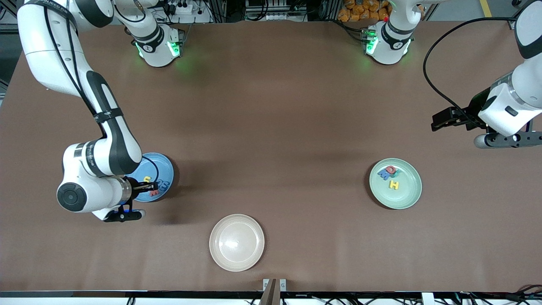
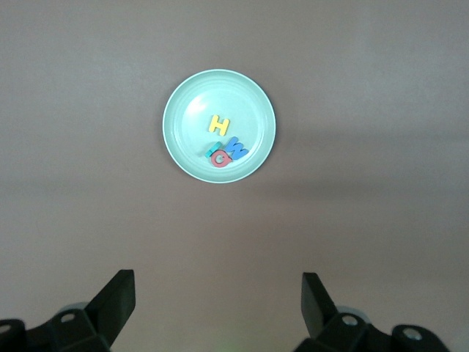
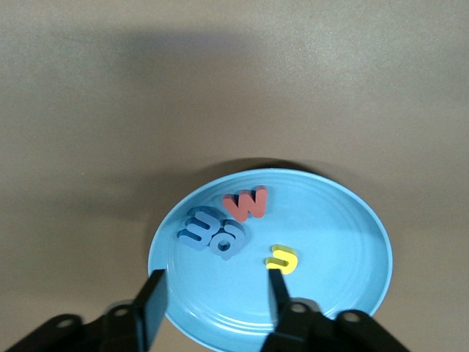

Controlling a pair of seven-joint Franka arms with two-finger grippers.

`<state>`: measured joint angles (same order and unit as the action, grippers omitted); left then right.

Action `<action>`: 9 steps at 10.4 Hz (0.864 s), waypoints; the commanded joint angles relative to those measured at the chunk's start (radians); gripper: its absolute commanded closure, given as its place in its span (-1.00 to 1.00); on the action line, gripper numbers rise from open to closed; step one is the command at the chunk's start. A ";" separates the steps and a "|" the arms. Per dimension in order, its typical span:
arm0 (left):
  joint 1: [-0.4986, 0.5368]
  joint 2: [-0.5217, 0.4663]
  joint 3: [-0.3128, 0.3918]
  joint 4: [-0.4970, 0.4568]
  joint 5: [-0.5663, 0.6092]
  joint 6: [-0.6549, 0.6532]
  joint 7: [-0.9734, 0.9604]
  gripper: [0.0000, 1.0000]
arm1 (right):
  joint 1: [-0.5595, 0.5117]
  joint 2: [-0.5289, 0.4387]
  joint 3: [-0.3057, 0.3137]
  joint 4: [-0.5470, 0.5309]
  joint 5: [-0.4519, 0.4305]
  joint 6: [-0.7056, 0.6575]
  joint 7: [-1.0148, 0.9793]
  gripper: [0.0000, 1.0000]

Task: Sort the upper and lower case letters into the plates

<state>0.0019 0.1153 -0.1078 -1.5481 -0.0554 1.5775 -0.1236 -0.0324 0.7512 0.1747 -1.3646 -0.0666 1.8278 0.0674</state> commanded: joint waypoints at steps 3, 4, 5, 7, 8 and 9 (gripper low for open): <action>0.027 0.012 0.007 0.008 -0.012 0.021 0.065 -1.00 | -0.014 -0.082 0.015 -0.010 -0.002 -0.068 0.012 -1.00; 0.029 0.012 0.007 0.006 -0.003 0.039 0.058 -1.00 | -0.027 -0.123 0.015 -0.010 -0.001 -0.090 0.011 -1.00; 0.029 0.012 0.007 0.006 0.006 0.042 0.049 -1.00 | -0.044 -0.169 0.017 -0.010 0.001 -0.126 0.009 -1.00; 0.026 0.004 -0.001 0.003 0.050 0.067 0.024 -1.00 | -0.058 -0.257 0.017 -0.013 0.001 -0.185 0.006 -1.00; 0.023 -0.003 -0.006 0.003 0.089 0.075 0.027 -1.00 | -0.072 -0.289 0.019 -0.013 0.001 -0.214 -0.001 -1.00; 0.024 -0.012 -0.007 -0.010 0.097 0.078 0.036 -1.00 | -0.093 -0.320 0.023 -0.016 0.004 -0.231 -0.006 -1.00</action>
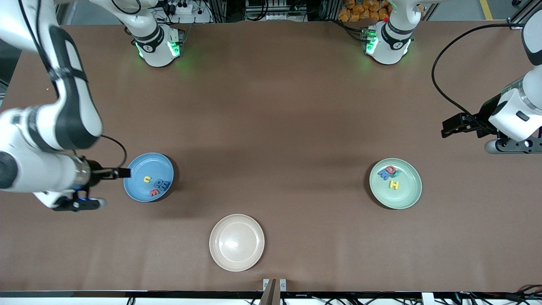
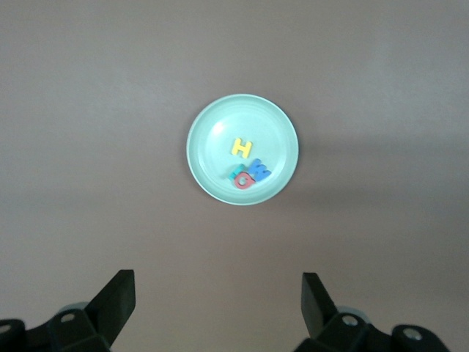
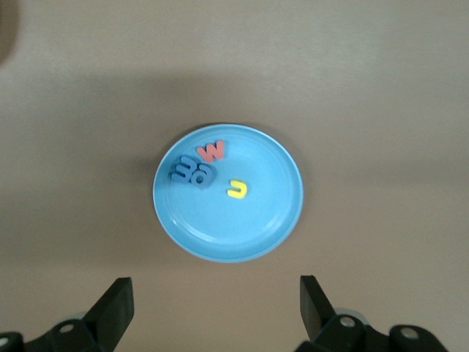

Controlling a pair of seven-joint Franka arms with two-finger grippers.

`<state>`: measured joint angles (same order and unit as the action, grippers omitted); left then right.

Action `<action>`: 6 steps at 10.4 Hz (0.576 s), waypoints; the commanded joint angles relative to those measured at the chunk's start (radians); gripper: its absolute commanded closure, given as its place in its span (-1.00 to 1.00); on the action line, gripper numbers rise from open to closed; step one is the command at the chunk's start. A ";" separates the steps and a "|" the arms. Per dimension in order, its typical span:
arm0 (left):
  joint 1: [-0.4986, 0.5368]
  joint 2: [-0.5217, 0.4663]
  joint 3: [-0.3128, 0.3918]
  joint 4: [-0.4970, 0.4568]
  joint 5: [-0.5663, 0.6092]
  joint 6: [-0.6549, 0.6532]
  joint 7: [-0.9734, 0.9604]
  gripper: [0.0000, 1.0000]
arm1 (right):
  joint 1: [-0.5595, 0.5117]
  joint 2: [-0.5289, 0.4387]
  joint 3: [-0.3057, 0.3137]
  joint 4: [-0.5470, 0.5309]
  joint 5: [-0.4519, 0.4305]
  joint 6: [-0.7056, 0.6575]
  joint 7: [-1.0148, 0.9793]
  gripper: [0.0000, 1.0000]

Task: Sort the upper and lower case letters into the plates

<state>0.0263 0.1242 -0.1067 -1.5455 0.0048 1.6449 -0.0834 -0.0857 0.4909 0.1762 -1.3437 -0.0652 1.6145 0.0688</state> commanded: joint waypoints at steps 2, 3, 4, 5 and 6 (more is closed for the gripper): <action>0.001 -0.023 -0.013 -0.018 0.026 0.023 0.002 -1.00 | -0.058 -0.118 0.014 -0.037 0.036 -0.060 -0.009 -1.00; 0.003 -0.023 -0.014 -0.015 0.002 0.021 0.002 -1.00 | -0.063 -0.141 0.014 -0.037 0.036 -0.079 -0.009 -1.00; 0.003 -0.023 -0.013 -0.013 0.000 0.021 0.007 -1.00 | -0.072 -0.167 0.014 -0.035 0.036 -0.100 -0.009 -1.00; 0.004 -0.021 -0.013 -0.012 -0.006 0.021 0.011 -1.00 | -0.074 -0.188 0.011 -0.034 0.036 -0.119 -0.009 -1.00; 0.007 -0.020 -0.010 -0.008 -0.018 0.021 0.023 -1.00 | -0.075 -0.199 0.009 -0.034 0.036 -0.133 -0.008 -1.00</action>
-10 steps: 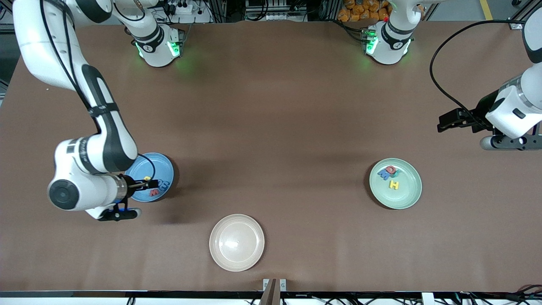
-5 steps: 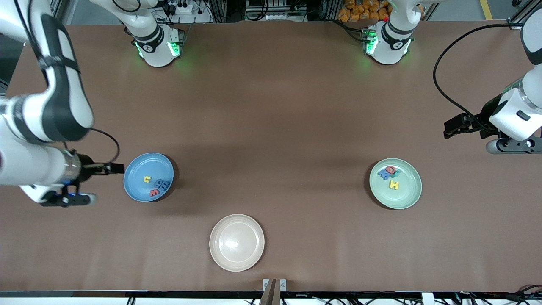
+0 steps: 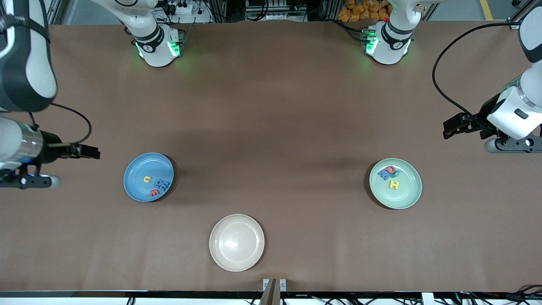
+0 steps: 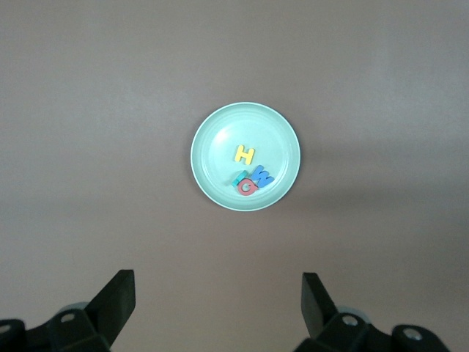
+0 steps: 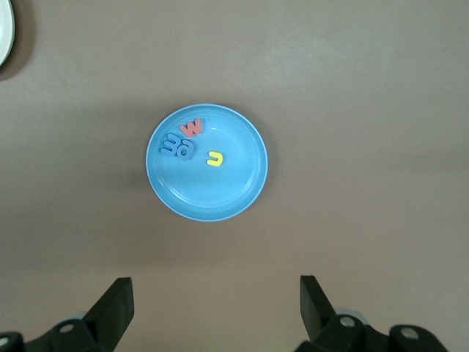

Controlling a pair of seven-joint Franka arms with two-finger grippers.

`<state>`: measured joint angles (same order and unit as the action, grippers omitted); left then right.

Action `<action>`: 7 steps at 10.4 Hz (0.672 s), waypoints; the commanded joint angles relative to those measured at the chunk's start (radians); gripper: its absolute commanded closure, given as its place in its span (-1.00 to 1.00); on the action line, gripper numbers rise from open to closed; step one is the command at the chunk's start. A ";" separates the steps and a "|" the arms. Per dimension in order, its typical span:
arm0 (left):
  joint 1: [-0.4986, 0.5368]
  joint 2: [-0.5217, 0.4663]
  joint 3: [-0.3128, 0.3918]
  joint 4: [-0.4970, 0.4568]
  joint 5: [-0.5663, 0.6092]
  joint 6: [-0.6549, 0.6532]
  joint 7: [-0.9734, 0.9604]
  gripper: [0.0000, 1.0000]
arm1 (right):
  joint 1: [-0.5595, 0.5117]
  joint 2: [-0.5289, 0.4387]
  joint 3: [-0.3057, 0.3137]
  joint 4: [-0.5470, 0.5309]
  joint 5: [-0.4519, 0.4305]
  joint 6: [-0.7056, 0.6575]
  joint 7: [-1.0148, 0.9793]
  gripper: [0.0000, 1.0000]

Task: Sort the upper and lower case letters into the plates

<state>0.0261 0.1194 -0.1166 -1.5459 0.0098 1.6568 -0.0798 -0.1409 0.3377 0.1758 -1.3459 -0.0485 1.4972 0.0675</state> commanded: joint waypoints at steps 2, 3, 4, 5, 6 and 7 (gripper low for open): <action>0.006 -0.014 0.005 -0.014 -0.019 0.005 0.054 -1.00 | -0.020 -0.077 0.010 -0.033 0.019 -0.031 0.003 -1.00; 0.012 -0.014 0.006 -0.014 -0.020 0.005 0.070 -1.00 | -0.017 -0.095 0.013 -0.039 0.019 -0.040 0.003 -1.00; 0.032 -0.012 0.005 -0.013 -0.025 0.005 0.072 -1.00 | -0.016 -0.111 0.014 -0.044 0.019 -0.043 0.003 -1.00; 0.026 -0.009 -0.001 -0.010 -0.008 0.005 0.074 -1.00 | -0.010 -0.121 0.014 -0.048 0.019 -0.041 0.003 -1.00; 0.023 -0.009 -0.003 -0.010 -0.008 0.005 0.090 -1.00 | 0.004 -0.134 0.013 -0.062 0.019 -0.029 0.002 -1.00; 0.023 -0.006 -0.005 -0.010 -0.010 0.005 0.095 -1.00 | 0.021 -0.157 0.007 -0.096 0.019 -0.003 0.002 -1.00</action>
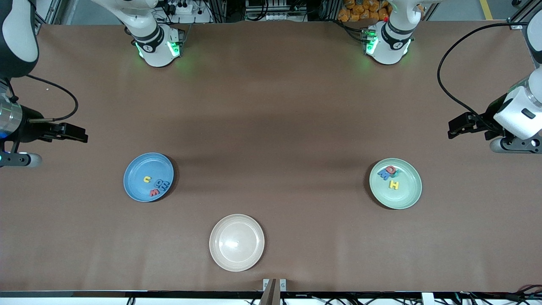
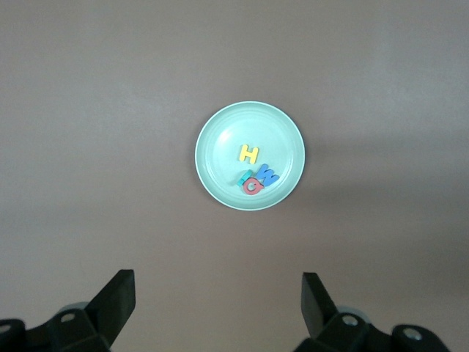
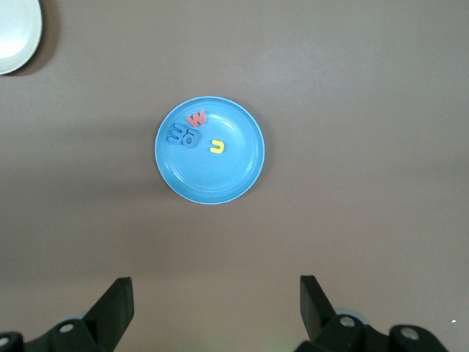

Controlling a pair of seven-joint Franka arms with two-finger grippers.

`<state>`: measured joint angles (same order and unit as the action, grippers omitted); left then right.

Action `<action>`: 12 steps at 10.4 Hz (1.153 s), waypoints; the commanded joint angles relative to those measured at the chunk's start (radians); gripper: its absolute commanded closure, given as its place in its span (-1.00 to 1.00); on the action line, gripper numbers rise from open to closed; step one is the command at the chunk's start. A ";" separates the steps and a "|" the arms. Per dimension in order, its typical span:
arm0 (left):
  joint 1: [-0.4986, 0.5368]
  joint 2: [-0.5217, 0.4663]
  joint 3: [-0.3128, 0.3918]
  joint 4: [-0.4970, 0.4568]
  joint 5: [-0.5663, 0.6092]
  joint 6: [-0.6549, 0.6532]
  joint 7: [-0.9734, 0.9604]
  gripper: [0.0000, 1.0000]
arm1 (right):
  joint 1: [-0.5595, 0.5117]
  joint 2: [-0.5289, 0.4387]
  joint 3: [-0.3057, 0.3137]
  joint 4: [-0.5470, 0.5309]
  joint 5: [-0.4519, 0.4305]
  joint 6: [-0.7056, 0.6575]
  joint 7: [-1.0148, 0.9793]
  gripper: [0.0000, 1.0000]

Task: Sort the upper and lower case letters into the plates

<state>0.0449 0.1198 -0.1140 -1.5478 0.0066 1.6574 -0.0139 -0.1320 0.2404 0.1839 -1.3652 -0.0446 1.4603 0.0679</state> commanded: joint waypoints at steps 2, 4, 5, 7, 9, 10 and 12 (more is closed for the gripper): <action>0.007 -0.003 -0.006 -0.005 -0.016 0.004 0.028 -1.00 | 0.018 -0.153 -0.030 -0.228 0.023 0.151 -0.010 -1.00; 0.000 -0.003 -0.007 0.012 -0.016 0.004 0.028 -1.00 | 0.018 -0.193 -0.037 -0.285 0.023 0.178 -0.011 -1.00; -0.005 -0.003 -0.007 0.012 -0.013 0.004 0.029 -1.00 | 0.017 -0.235 -0.047 -0.351 0.026 0.221 -0.011 -1.00; -0.010 -0.003 -0.007 0.012 -0.017 0.004 0.029 -1.00 | 0.035 -0.296 -0.072 -0.417 0.069 0.241 -0.005 -1.00; -0.011 -0.003 -0.007 0.012 -0.014 0.004 0.029 -1.00 | 0.144 -0.297 -0.168 -0.405 0.071 0.223 0.004 -1.00; -0.013 -0.003 -0.009 0.014 -0.014 0.004 0.029 -1.00 | 0.150 -0.296 -0.173 -0.399 0.069 0.219 0.003 -1.00; -0.016 -0.003 -0.009 0.014 -0.014 0.004 0.029 -1.00 | 0.176 -0.288 -0.175 -0.379 0.069 0.216 0.009 -1.00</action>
<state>0.0332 0.1213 -0.1247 -1.5402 0.0065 1.6589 -0.0065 0.0111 -0.0309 0.0265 -1.7397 0.0154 1.6758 0.0683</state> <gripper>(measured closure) 0.000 0.000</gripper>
